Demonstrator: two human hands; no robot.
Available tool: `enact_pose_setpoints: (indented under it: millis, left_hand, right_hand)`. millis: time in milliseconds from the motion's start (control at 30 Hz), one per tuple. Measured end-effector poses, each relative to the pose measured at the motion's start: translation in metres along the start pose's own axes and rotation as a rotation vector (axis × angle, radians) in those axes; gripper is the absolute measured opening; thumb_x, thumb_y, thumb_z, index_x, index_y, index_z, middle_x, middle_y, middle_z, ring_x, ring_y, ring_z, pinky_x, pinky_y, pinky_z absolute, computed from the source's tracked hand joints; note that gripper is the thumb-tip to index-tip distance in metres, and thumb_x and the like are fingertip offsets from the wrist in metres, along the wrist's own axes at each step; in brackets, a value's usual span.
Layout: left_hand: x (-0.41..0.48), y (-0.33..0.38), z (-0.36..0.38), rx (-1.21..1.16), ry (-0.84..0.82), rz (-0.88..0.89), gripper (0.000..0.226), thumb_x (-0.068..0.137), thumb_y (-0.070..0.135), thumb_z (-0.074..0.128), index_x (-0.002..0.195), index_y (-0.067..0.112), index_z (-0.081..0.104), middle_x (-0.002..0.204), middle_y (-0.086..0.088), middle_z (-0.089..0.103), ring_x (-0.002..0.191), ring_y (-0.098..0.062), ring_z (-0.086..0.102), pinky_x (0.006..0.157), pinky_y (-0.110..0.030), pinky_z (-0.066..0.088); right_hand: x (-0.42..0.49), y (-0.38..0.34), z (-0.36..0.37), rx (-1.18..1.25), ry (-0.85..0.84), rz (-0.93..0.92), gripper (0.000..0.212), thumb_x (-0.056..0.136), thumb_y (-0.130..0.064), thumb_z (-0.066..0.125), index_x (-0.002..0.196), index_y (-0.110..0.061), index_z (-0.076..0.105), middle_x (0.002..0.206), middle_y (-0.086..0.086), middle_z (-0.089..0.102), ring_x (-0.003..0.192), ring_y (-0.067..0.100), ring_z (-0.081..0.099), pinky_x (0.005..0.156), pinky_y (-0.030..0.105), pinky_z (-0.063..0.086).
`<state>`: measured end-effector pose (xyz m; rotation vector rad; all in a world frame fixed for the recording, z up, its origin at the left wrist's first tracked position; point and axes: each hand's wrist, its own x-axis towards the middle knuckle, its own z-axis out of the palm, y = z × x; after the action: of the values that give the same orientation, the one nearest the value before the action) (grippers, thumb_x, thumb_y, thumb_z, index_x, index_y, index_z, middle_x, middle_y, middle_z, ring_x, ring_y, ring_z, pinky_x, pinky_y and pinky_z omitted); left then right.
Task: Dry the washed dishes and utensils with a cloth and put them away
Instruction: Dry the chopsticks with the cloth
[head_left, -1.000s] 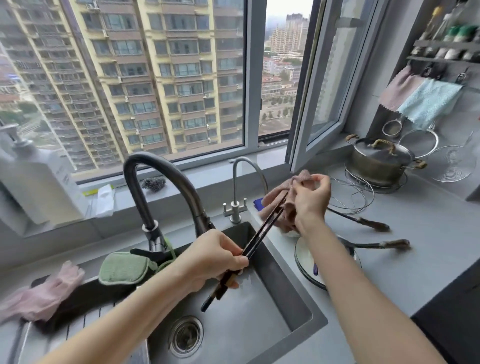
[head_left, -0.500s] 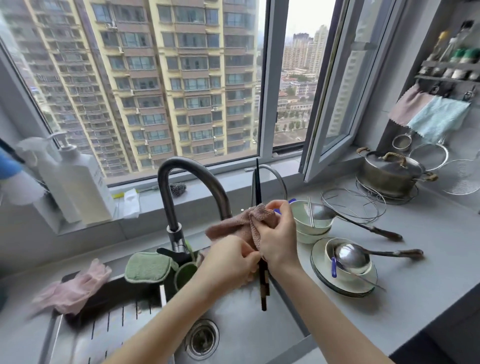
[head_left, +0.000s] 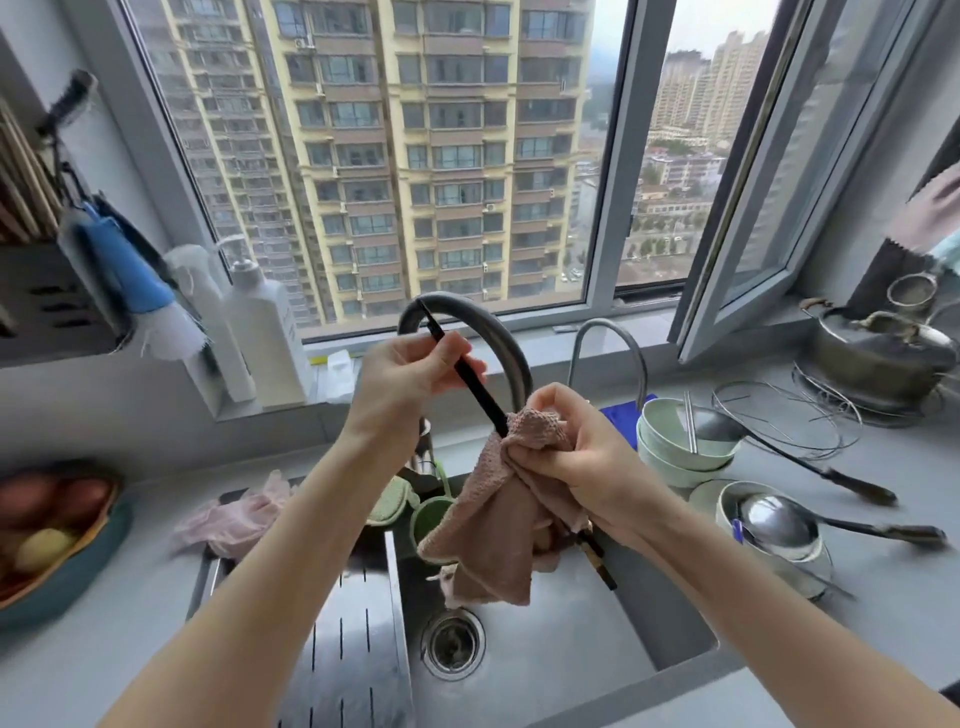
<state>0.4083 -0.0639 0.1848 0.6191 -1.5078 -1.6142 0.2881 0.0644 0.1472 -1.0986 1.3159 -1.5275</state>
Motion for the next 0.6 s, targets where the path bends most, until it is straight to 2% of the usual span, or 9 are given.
enact_pose_setpoints:
  millis: [67, 133, 267, 333, 400, 467, 533, 600]
  left_hand:
    - [0.005, 0.013, -0.021, -0.058, 0.112, -0.044, 0.015, 0.087, 0.008, 0.058, 0.075, 0.003, 0.064, 0.058, -0.003, 0.069, 0.057, -0.015, 0.069, 0.064, -0.025, 0.059]
    - [0.007, 0.023, -0.039, -0.101, 0.168, -0.074, 0.013, 0.087, 0.006, 0.058, 0.075, 0.002, 0.064, 0.057, -0.003, 0.069, 0.056, -0.015, 0.069, 0.060, -0.025, 0.058]
    - [0.009, 0.028, -0.074, -0.136, 0.303, -0.169, 0.009, 0.083, 0.009, 0.064, 0.078, 0.002, 0.064, 0.055, -0.004, 0.069, 0.055, -0.015, 0.069, 0.063, -0.027, 0.059]
    - [0.013, 0.034, -0.107, -0.192, 0.452, -0.169, 0.012, 0.082, 0.012, 0.067, 0.087, 0.001, 0.063, 0.053, -0.002, 0.068, 0.052, -0.013, 0.069, 0.061, -0.028, 0.059]
    - [0.015, 0.044, -0.143, -0.183, 0.577, -0.138, 0.025, 0.082, 0.014, 0.069, 0.102, 0.003, 0.059, 0.051, 0.001, 0.067, 0.049, -0.010, 0.067, 0.050, -0.023, 0.056]
    - [0.011, 0.046, -0.167, -0.101, 0.580, -0.122, 0.033, 0.080, 0.014, 0.071, 0.107, 0.001, 0.059, 0.049, 0.002, 0.067, 0.047, -0.009, 0.066, 0.047, -0.022, 0.056]
    - [0.004, 0.041, -0.175, -0.001, 0.547, -0.143, 0.036, 0.077, 0.014, 0.073, 0.106, -0.003, 0.060, 0.050, 0.001, 0.067, 0.047, -0.010, 0.066, 0.051, -0.023, 0.057]
    - [-0.001, 0.036, -0.175, 0.033, 0.532, -0.159, 0.030, 0.076, 0.012, 0.074, 0.098, -0.003, 0.061, 0.050, -0.001, 0.067, 0.046, -0.012, 0.066, 0.049, -0.020, 0.056]
  right_hand:
    - [-0.005, 0.005, 0.002, -0.065, -0.045, 0.004, 0.029, 0.083, 0.004, 0.066, 0.079, -0.022, 0.054, 0.070, 0.003, 0.062, 0.066, 0.013, 0.061, 0.059, 0.023, 0.053]
    - [-0.007, 0.007, 0.007, -0.080, -0.059, 0.020, 0.025, 0.082, 0.004, 0.066, 0.083, -0.017, 0.052, 0.069, 0.000, 0.063, 0.066, 0.012, 0.061, 0.057, 0.021, 0.052]
    - [-0.001, 0.008, 0.021, -0.082, -0.122, 0.069, 0.023, 0.081, 0.001, 0.067, 0.087, -0.014, 0.050, 0.067, -0.002, 0.066, 0.065, 0.009, 0.064, 0.055, 0.021, 0.052]
    - [-0.001, 0.015, 0.024, -0.241, -0.119, 0.075, 0.024, 0.082, 0.002, 0.068, 0.086, -0.013, 0.049, 0.061, -0.006, 0.063, 0.059, 0.004, 0.058, 0.053, 0.017, 0.048]
    - [-0.003, 0.019, 0.026, -0.412, -0.076, 0.047, 0.023, 0.082, -0.002, 0.070, 0.085, -0.013, 0.050, 0.057, -0.010, 0.061, 0.055, 0.002, 0.053, 0.051, 0.015, 0.044]
    - [0.004, 0.010, 0.035, -0.474, -0.015, -0.025, 0.020, 0.084, -0.005, 0.068, 0.088, -0.014, 0.050, 0.060, -0.012, 0.064, 0.054, -0.001, 0.056, 0.052, 0.013, 0.045]
    - [0.025, -0.006, 0.054, -0.522, 0.031, -0.142, 0.021, 0.087, -0.009, 0.067, 0.092, -0.021, 0.050, 0.069, -0.008, 0.068, 0.062, -0.001, 0.063, 0.058, 0.015, 0.049]
    - [0.049, -0.016, 0.083, -0.600, 0.040, -0.239, 0.024, 0.088, -0.014, 0.066, 0.095, -0.027, 0.047, 0.084, -0.001, 0.070, 0.077, 0.010, 0.068, 0.070, 0.030, 0.055]
